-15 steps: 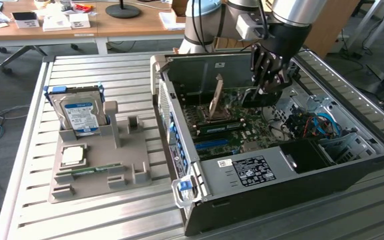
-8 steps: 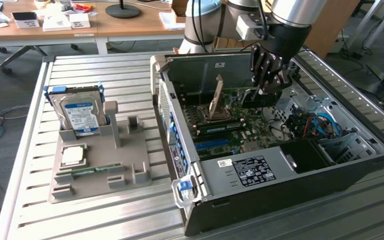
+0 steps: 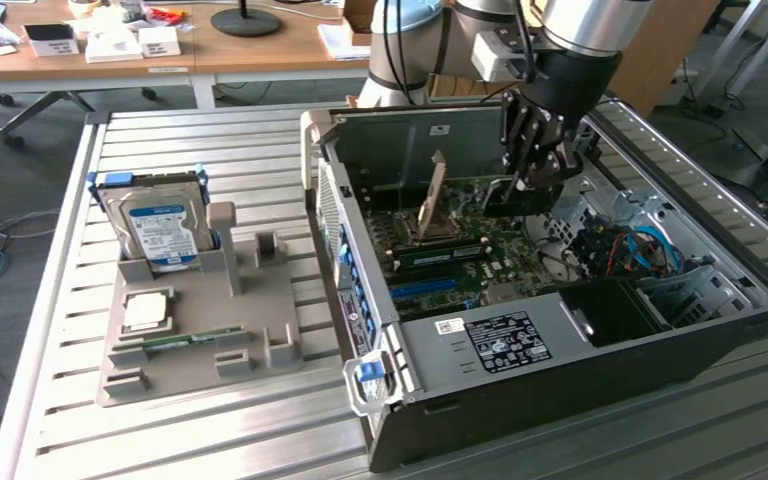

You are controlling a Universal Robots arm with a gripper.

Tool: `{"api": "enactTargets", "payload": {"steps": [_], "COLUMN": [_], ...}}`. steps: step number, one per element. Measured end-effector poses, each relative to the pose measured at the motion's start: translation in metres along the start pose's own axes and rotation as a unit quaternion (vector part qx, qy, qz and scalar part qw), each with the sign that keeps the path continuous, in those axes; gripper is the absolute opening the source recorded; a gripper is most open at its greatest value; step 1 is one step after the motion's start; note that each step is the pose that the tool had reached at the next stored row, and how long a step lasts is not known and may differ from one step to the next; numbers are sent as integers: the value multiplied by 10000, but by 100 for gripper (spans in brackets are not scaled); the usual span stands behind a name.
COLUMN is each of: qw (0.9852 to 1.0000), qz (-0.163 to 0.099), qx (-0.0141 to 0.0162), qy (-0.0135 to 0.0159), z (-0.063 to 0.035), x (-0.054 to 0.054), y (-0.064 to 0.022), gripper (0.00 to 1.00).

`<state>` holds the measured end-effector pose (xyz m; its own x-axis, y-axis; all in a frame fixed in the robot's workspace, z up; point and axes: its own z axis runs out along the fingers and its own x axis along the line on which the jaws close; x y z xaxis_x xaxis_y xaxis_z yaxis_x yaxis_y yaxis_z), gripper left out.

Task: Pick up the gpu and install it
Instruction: 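Insert the gpu into the slot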

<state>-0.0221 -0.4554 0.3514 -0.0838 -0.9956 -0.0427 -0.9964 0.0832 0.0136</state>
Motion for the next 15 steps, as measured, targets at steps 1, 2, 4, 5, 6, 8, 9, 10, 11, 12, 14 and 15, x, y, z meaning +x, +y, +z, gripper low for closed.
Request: {"api": "enactTargets", "payload": {"steps": [1, 2, 4, 5, 6, 8, 9, 10, 11, 12, 14, 15], "qw": [10000, 10000, 10000, 10000, 10000, 10000, 10000, 10000, 10000, 10000, 10000, 10000], "qz": [0, 0, 0, 0, 0, 0, 0, 0, 0, 0, 0, 0], "qx": [0, 0, 0, 0, 0, 0, 0, 0, 0, 0, 0, -1], "qy": [0, 1, 0, 0, 0, 0, 0, 0, 0, 0, 2, 2], "z": [9, 27, 41, 49, 64, 88, 104, 134, 146, 155, 162, 164], "x": [0, 1, 2, 2, 2, 3, 4, 5, 6, 6, 7, 8], "y": [0, -1, -1, -1, -1, -1, -2, -2, -2, -2, -2, -2], "gripper": [27, 27, 27, 27, 27, 27, 27, 27, 27, 27, 27, 27]}}
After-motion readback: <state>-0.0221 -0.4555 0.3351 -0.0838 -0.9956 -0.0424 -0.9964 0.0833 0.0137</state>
